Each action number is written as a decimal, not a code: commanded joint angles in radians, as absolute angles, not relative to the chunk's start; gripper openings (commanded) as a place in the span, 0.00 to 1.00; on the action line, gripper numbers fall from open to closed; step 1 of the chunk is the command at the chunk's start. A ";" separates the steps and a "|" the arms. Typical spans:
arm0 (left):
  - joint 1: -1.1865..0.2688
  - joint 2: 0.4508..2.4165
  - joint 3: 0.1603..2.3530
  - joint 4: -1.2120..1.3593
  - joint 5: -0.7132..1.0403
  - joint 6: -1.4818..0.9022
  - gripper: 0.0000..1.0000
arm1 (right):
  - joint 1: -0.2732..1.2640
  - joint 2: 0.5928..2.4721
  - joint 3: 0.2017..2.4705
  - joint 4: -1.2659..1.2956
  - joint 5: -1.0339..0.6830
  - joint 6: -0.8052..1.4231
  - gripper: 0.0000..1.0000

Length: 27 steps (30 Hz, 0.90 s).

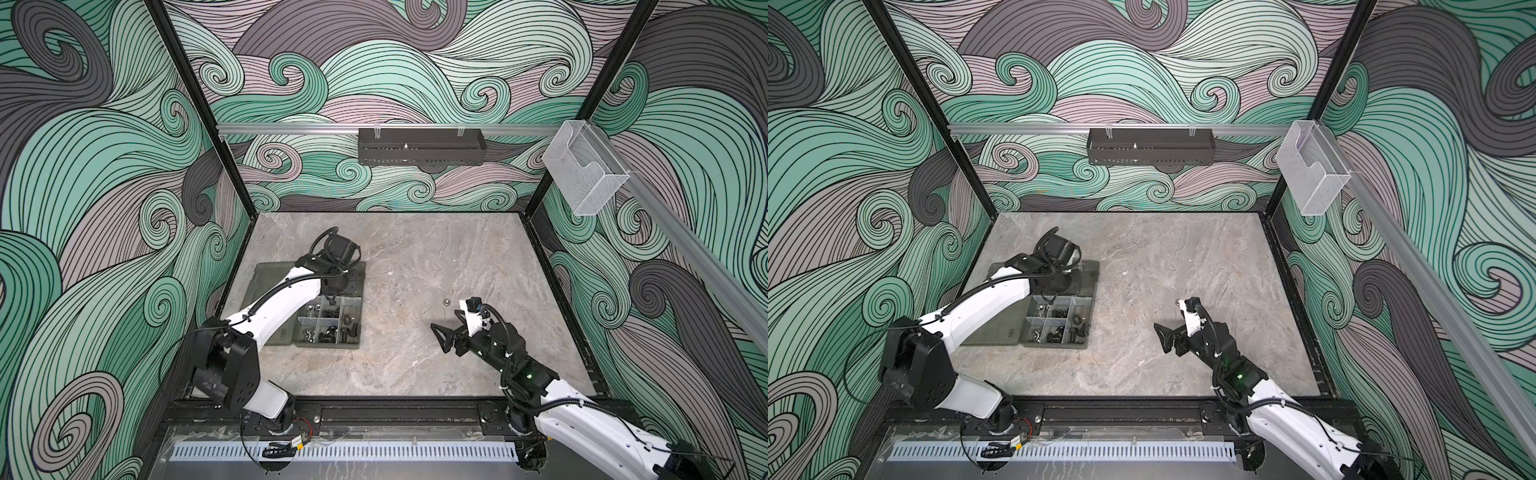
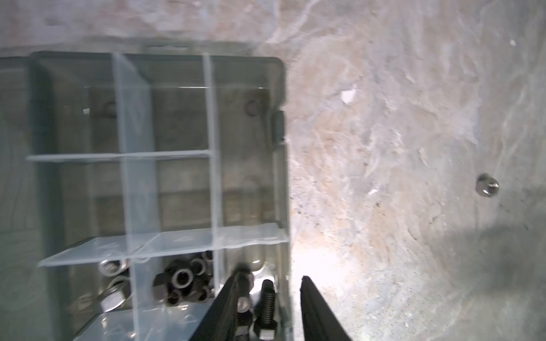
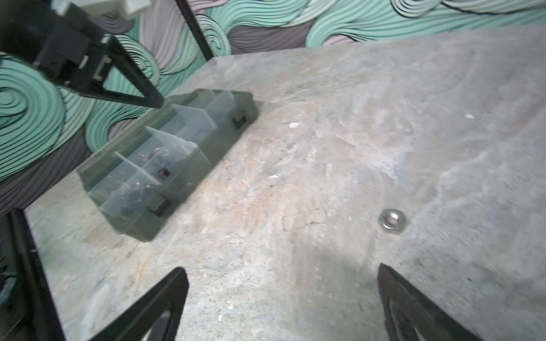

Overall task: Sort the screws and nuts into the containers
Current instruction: 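Reach the left gripper to the last silver nut and close on it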

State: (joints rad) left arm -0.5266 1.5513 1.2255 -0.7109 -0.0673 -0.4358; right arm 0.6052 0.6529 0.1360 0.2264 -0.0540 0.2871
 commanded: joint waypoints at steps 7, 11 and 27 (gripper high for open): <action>-0.764 1.893 1.531 -0.645 -0.002 -0.362 0.41 | 0.402 0.716 0.138 0.211 -0.143 0.478 1.00; -0.798 2.011 1.580 -0.517 0.086 -0.345 0.42 | 0.303 0.707 0.116 0.240 -0.221 0.531 1.00; -0.887 2.310 1.809 -0.387 0.220 -0.270 0.47 | 0.224 0.687 0.091 0.274 -0.298 0.564 1.00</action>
State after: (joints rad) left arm -0.8722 2.2795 1.7630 -0.3946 0.1993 -0.2874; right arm 0.2302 0.6804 0.0963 0.2390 -0.2729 0.5423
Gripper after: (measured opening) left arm 0.470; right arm 0.996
